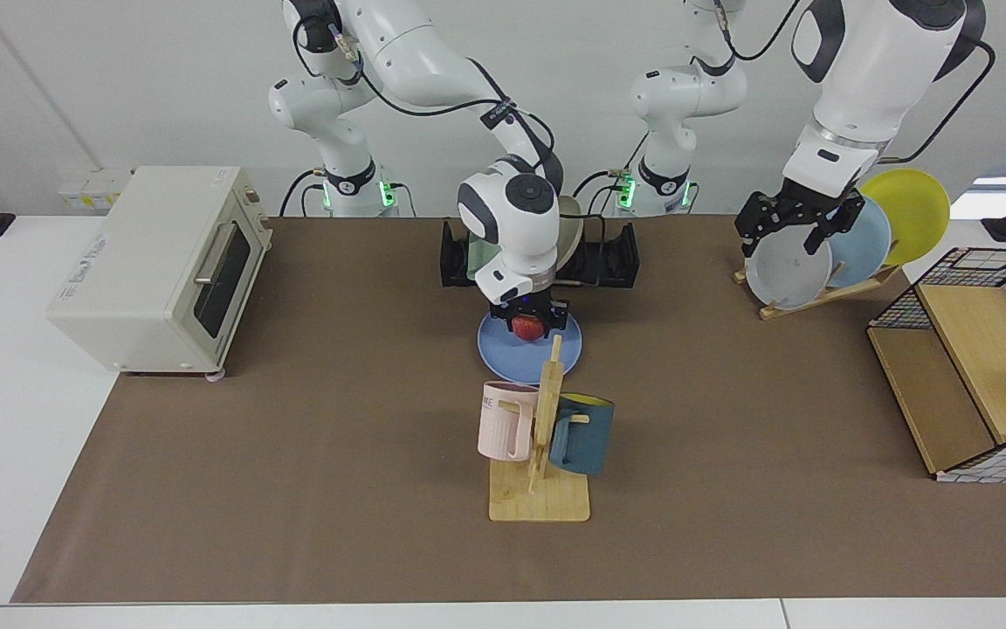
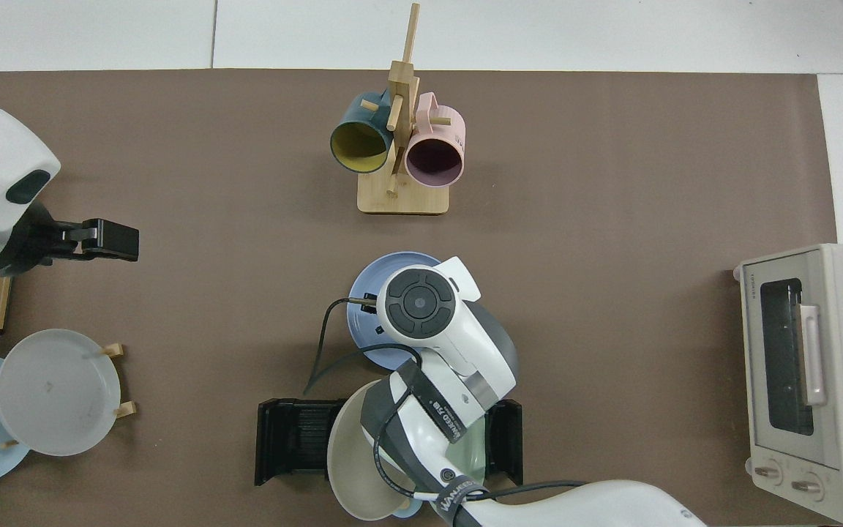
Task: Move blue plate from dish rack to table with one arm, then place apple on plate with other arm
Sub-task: 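Lower the apple onto the blue plate and open the right gripper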
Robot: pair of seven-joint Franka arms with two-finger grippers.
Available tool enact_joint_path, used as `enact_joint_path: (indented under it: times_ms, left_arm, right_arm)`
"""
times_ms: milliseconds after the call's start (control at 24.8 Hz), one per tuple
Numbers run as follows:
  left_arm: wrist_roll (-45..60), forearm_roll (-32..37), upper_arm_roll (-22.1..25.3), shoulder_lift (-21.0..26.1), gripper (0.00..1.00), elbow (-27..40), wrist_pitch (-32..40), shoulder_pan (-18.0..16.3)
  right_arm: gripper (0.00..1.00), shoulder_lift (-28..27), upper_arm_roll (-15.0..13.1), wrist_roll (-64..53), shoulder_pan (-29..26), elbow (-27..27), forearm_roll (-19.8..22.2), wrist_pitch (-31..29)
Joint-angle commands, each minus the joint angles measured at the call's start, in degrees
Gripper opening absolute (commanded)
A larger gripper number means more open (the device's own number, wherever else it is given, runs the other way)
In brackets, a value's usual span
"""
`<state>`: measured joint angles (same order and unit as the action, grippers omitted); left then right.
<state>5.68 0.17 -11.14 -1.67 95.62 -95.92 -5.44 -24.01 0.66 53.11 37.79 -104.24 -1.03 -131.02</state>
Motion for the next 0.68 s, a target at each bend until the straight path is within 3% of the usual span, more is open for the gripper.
enact_joint_path:
  times_ms: [0, 40, 81, 161, 201, 403, 644]
  left_arm:
    - [-0.8, -0.6, 0.5, -0.3, 1.00, 0.5, -0.8, 0.4]
    - [-0.8, -0.6, 0.5, -0.3, 1.00, 0.5, -0.8, 0.4]
    - [-0.8, -0.6, 0.5, -0.3, 1.00, 0.6, -0.8, 0.4]
    - [-0.8, -0.6, 0.6, -0.3, 1.00, 0.5, -0.8, 0.4]
    - [-0.8, -0.6, 0.5, -0.3, 1.00, 0.6, -0.8, 0.4]
    - [-0.8, -0.6, 0.6, -0.3, 1.00, 0.6, -0.8, 0.4]
    - [-0.8, -0.6, 0.6, -0.3, 1.00, 0.6, -0.8, 0.4]
  right_arm:
    - [0.11, -0.5, 0.1, 0.9, -0.5, -0.6, -2.4, -2.5]
    - [0.15, -0.7, 0.1, 0.8, -0.4, -0.6, -2.7, -2.5]
    - [0.29, -0.9, 0.1, 0.7, -0.3, -0.6, -2.7, -2.4]
    - [0.87, -0.9, 0.1, 0.7, -0.8, -0.6, -2.7, -2.1]
    - [1.00, -0.9, 0.1, 0.2, -0.9, -0.7, -2.4, -2.0]
    - [1.00, -0.4, 0.0, -0.6, -0.6, 0.6, -1.6, 0.0]
    - [1.00, 1.7, 0.0, -2.2, -0.8, 5.7, 3.5, 9.7]
